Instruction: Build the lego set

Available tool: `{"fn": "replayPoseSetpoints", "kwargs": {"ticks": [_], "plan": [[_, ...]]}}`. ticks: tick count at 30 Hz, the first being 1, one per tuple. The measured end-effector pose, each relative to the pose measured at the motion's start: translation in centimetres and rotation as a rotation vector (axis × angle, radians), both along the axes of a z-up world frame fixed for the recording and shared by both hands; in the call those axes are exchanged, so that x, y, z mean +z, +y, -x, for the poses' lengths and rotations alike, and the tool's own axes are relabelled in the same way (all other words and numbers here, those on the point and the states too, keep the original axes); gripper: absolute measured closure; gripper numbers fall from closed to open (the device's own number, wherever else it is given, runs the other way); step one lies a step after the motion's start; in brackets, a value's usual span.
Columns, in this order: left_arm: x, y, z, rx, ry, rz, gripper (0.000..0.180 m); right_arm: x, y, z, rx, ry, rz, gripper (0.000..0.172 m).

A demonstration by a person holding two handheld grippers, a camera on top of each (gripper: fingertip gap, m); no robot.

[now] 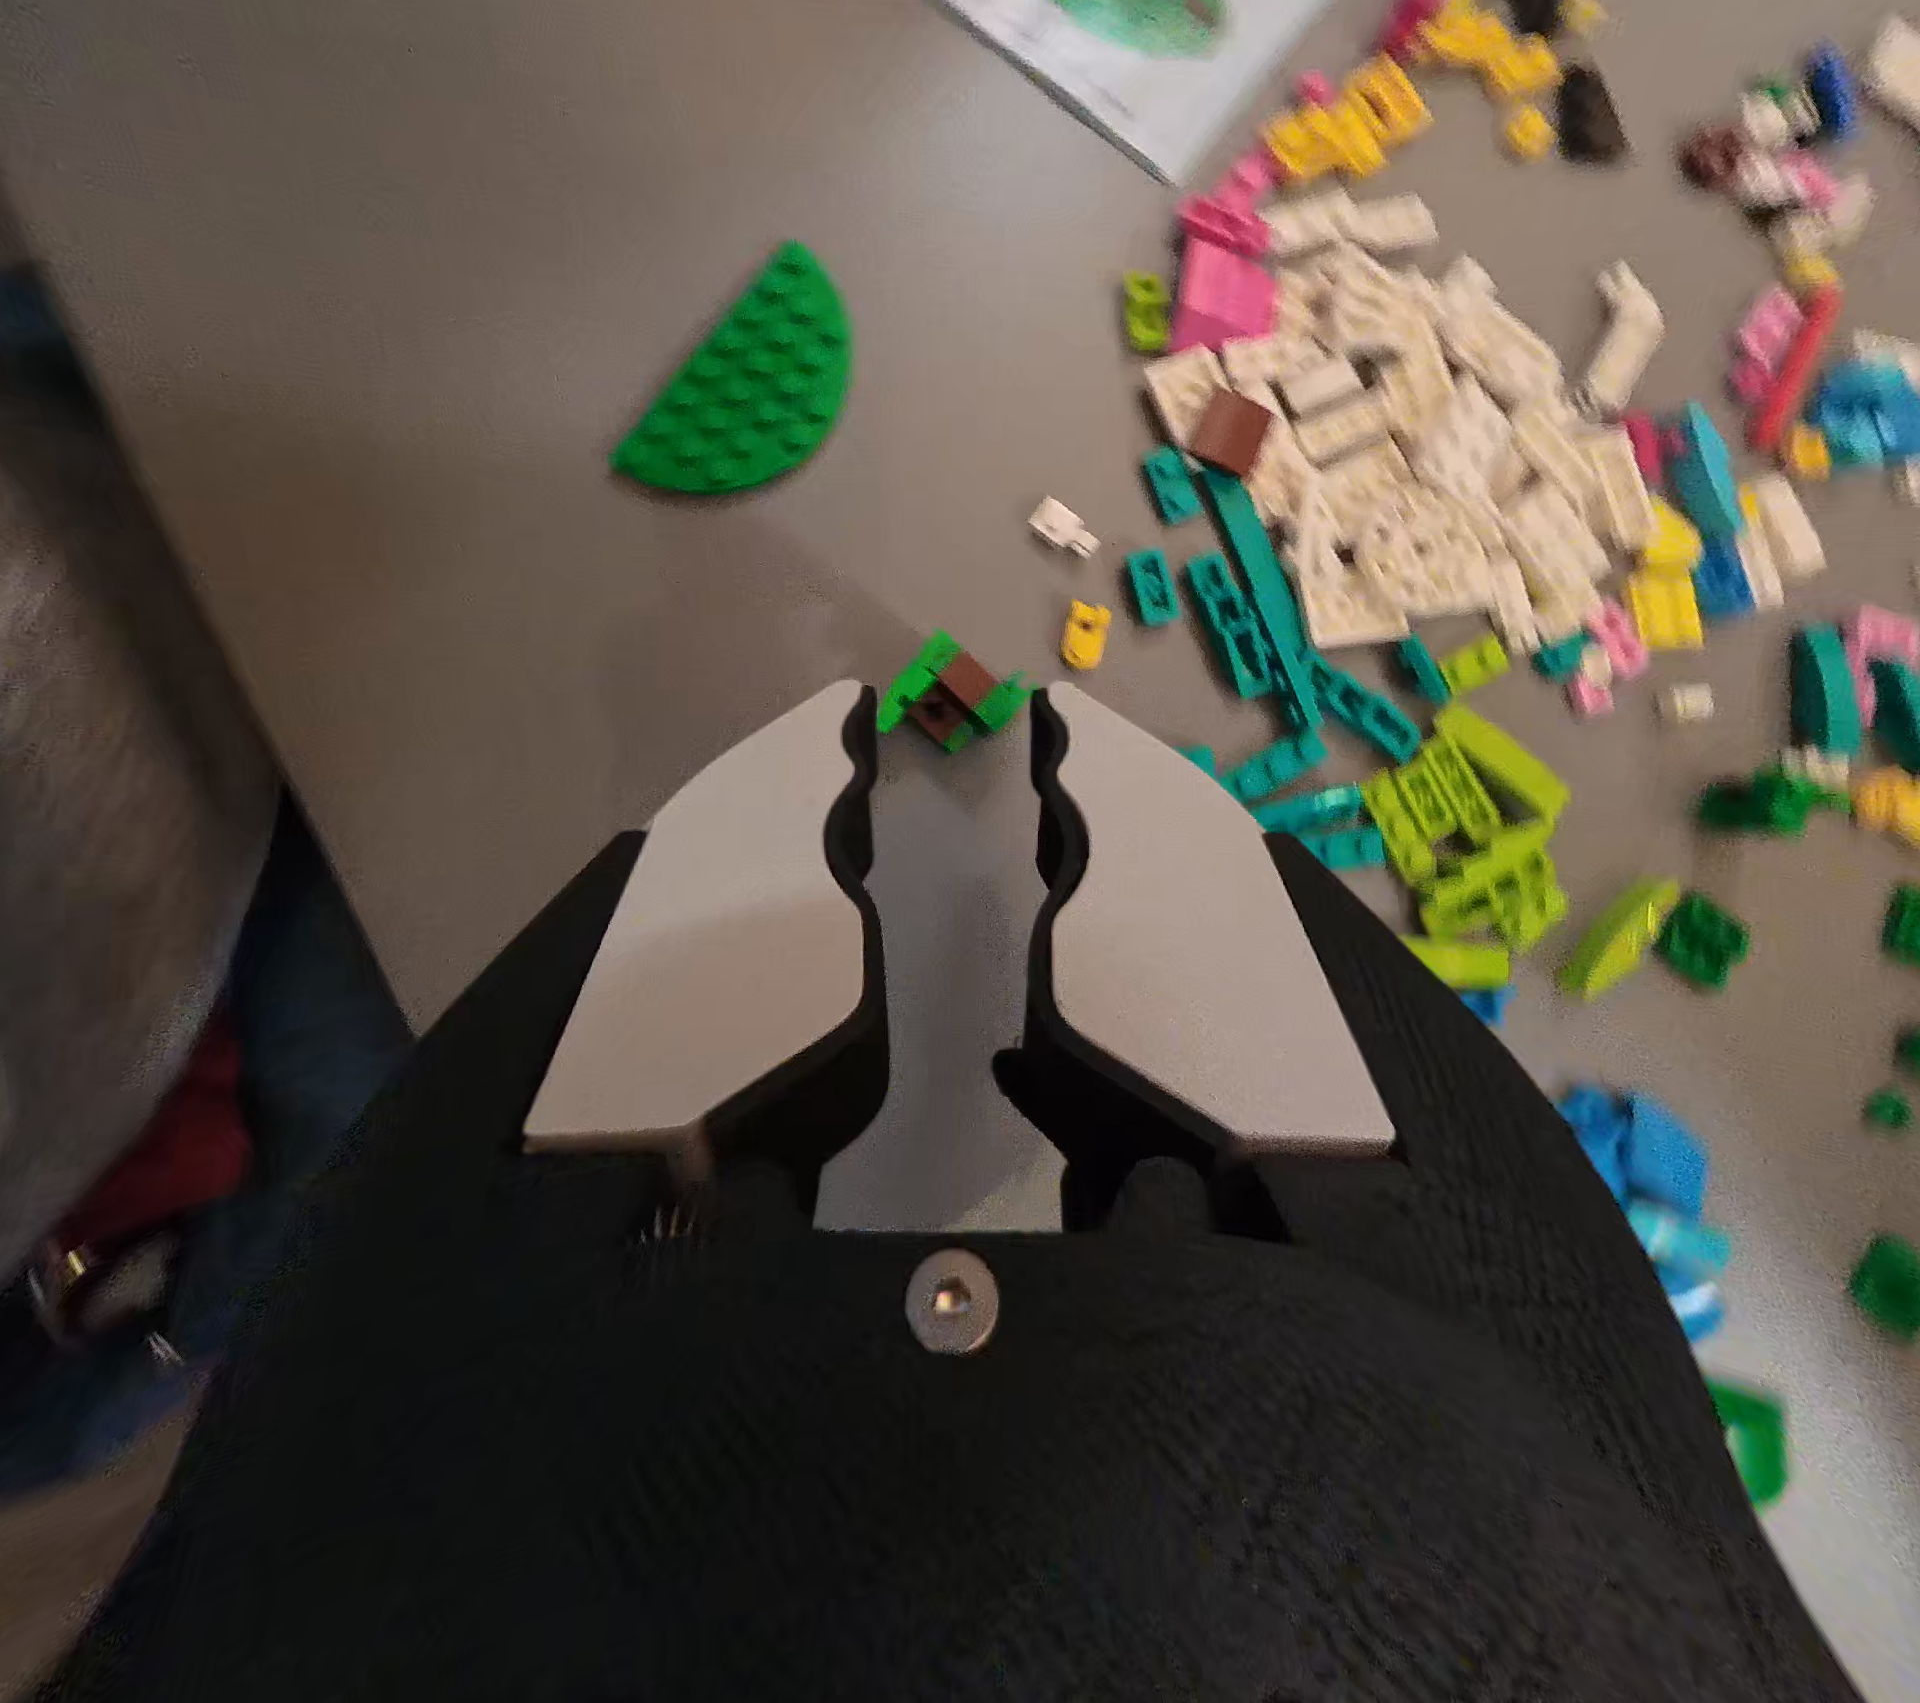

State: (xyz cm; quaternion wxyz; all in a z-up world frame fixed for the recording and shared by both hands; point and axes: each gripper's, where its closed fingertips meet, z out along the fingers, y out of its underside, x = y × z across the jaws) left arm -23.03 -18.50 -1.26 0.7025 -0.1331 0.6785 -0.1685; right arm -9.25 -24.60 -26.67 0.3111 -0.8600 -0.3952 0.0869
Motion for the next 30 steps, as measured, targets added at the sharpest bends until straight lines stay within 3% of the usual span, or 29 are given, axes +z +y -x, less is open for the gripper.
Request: {"fn": "replayPoseSetpoints", "kwargs": {"ticks": [1, 7, 11, 19, 24, 30], "plan": [[0.0, 0.0, 0.0, 0.001, 0.003, 0.000, 0.174, -0.3, 0.0, -0.4, -0.079, 0.005, 0.022, 0.147], [-0.3, 0.1, -0.3, 0.003, 0.015, 0.000, 0.174, -0.6, -0.3, 0.1, -0.344, 0.159, 0.031, 0.147], [-0.4, 0.1, -0.4, 0.000, 0.023, 0.004, 0.174, -1.3, -0.7, -0.3, -0.421, 0.113, 0.018, 0.147], [-0.6, 0.0, -0.6, -0.003, 0.034, 0.002, 0.174, -2.3, 0.2, 0.1, -0.478, 0.185, 0.041, 0.139], [-0.6, 0.0, -0.5, -0.003, 0.035, 0.003, 0.174, -2.2, 0.1, 0.1, -0.380, 0.106, 0.053, 0.151], [-0.6, -0.3, -0.4, -0.011, 0.038, -0.001, 0.174, -0.1, 0.1, -1.5, -0.065, -0.234, -0.079, 0.151]]}}
